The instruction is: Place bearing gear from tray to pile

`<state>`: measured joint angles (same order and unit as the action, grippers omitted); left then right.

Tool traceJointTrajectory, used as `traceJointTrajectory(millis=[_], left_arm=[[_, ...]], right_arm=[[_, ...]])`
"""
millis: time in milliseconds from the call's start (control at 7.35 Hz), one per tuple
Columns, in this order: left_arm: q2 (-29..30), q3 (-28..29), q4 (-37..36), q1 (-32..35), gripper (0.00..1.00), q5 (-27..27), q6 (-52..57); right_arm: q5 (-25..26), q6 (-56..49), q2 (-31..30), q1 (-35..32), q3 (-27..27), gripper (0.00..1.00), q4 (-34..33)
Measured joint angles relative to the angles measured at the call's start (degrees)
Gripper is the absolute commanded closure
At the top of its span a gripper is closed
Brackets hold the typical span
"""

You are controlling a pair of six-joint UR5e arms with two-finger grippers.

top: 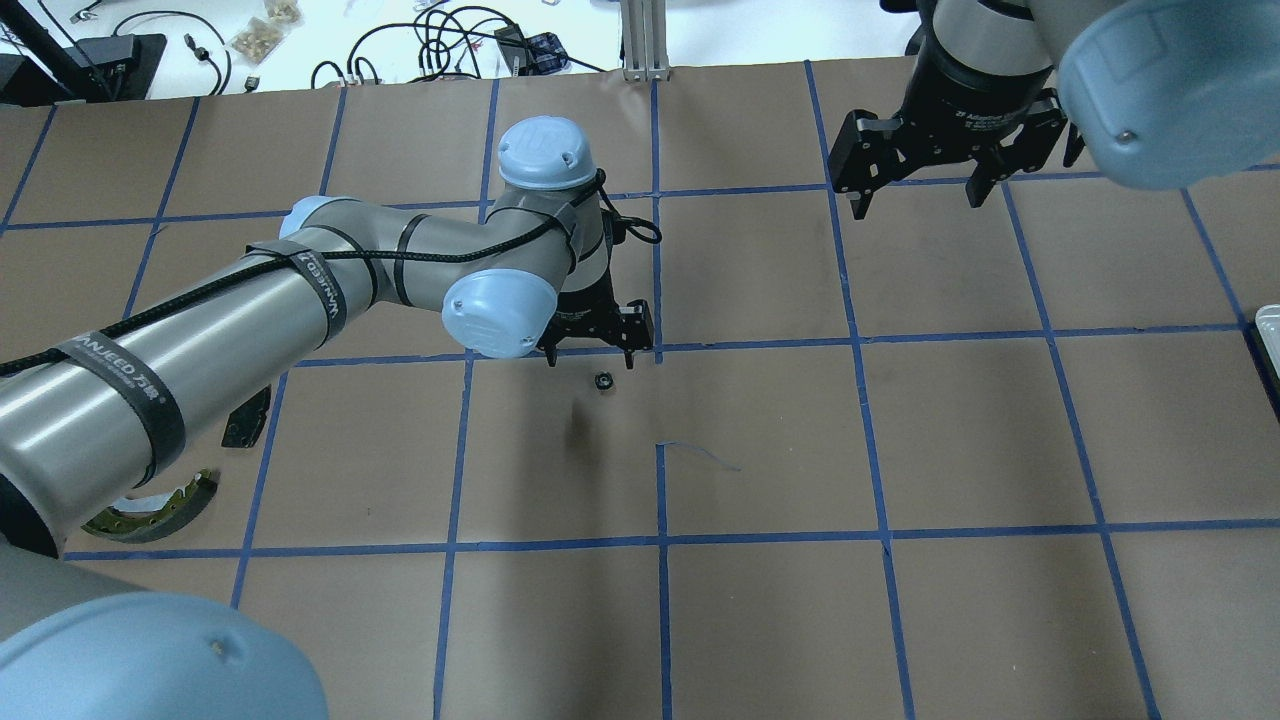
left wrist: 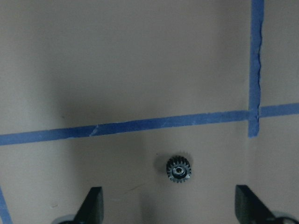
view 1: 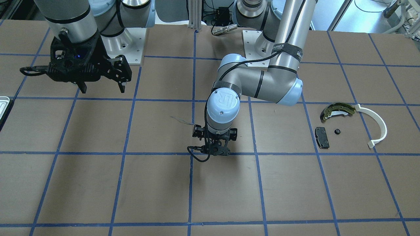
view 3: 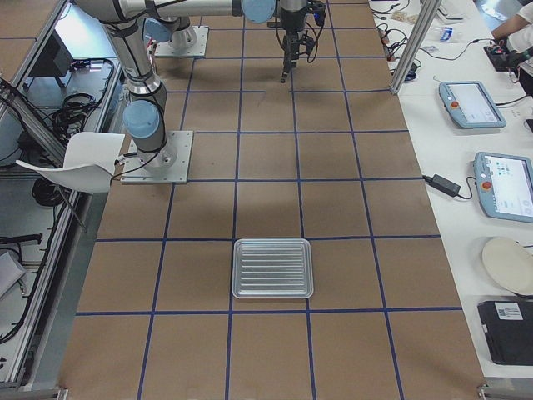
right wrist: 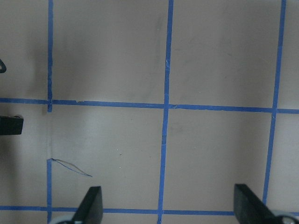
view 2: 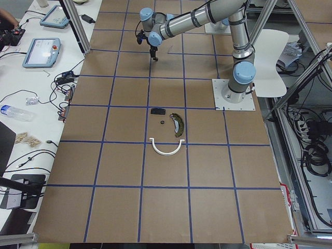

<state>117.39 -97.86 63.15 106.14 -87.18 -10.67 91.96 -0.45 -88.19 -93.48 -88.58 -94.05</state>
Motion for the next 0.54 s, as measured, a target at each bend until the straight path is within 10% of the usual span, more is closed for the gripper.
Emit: traceJointTrajectory(millis=[545], left_arm=[[0.8, -2.1, -2.2, 0.6, 0.21, 0.3, -0.5]], right_arm=[[0.1, -1.0, -0.4, 1.1, 0.5, 0.0, 0.1]])
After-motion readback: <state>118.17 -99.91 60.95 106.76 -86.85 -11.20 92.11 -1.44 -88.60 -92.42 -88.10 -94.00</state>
